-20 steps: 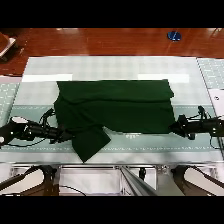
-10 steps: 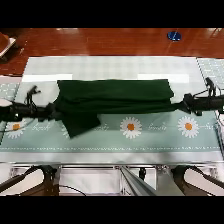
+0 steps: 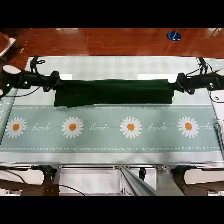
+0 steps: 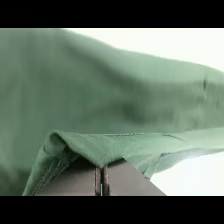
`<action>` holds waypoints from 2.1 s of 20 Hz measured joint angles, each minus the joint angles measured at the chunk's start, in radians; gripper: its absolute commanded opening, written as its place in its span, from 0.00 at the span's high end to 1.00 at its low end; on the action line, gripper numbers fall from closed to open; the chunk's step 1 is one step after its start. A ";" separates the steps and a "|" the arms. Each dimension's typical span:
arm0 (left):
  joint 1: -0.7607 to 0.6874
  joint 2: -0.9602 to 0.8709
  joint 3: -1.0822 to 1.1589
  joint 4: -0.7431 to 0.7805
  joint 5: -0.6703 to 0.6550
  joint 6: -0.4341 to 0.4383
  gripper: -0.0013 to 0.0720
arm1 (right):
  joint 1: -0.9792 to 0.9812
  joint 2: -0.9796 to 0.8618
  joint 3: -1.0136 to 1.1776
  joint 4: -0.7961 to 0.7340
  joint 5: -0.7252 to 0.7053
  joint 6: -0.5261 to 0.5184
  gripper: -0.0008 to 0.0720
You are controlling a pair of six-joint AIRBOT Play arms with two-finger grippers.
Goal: Fold the shirts.
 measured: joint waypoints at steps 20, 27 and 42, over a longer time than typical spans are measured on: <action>0.113 0.202 -0.096 0.178 -0.023 -0.046 0.29 | -0.121 -0.196 0.163 -0.097 0.094 0.093 0.43; -0.046 0.334 -0.268 0.139 0.156 -0.012 0.29 | -0.008 -0.269 0.158 0.039 0.116 0.054 0.62; -0.534 0.220 -0.214 0.049 0.321 -0.029 0.96 | 0.020 0.459 -0.150 -0.172 0.241 -0.004 0.95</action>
